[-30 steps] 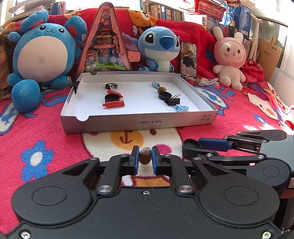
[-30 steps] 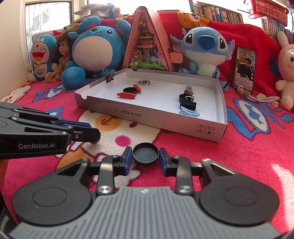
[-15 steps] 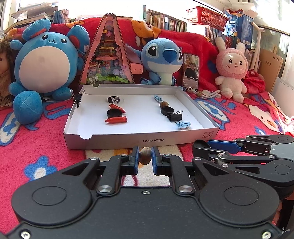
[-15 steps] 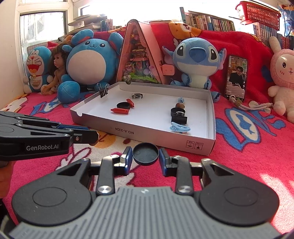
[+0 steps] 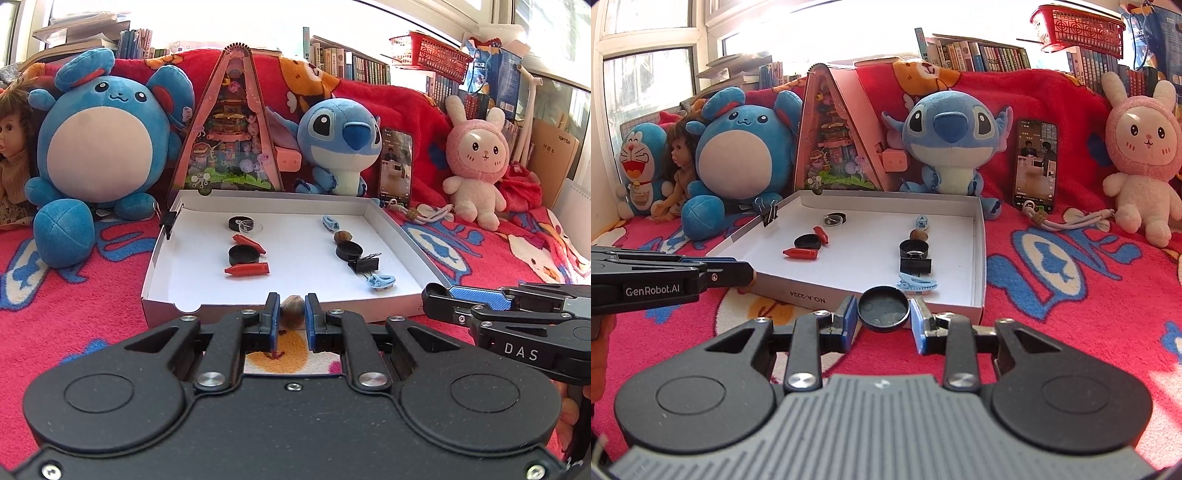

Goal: Organize rigid objects
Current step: 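Carry the brown nut and black cap into the white box with both tools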

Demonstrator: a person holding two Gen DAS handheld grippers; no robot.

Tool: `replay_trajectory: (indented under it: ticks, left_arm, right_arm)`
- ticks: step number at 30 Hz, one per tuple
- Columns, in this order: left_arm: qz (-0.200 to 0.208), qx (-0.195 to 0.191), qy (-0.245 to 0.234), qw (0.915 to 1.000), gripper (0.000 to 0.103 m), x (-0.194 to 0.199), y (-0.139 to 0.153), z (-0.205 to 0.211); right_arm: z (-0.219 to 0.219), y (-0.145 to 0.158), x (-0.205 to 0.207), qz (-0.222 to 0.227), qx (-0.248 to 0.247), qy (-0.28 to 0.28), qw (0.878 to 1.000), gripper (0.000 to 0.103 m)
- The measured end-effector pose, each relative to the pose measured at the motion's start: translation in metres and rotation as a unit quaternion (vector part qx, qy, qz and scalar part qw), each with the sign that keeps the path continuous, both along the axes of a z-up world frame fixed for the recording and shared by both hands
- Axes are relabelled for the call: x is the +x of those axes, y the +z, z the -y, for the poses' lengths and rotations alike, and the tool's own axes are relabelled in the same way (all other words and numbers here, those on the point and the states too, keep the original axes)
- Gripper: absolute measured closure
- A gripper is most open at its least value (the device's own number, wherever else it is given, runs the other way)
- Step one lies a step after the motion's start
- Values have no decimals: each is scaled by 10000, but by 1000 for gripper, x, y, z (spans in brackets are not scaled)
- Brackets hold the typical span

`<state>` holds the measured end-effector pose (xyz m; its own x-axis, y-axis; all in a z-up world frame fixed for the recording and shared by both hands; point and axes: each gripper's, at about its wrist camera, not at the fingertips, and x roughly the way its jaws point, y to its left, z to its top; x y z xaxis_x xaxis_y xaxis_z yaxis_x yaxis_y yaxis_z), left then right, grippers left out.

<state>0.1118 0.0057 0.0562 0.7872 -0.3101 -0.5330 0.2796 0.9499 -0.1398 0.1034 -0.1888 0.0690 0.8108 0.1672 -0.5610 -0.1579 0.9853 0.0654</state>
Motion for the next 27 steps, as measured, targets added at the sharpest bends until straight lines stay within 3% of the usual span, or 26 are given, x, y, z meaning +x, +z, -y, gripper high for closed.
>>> replay_trajectory:
  ticks: [12,27]
  left_arm:
    - [-46,-43,115,9999,89,20,0,0]
    - [-396,-32,244,9989,89,72,-7,4]
  right_arm:
    - [5,0,10,-17,32,-177,9998,66]
    - [21,-3,75,-1225,356,-421,9909,66]
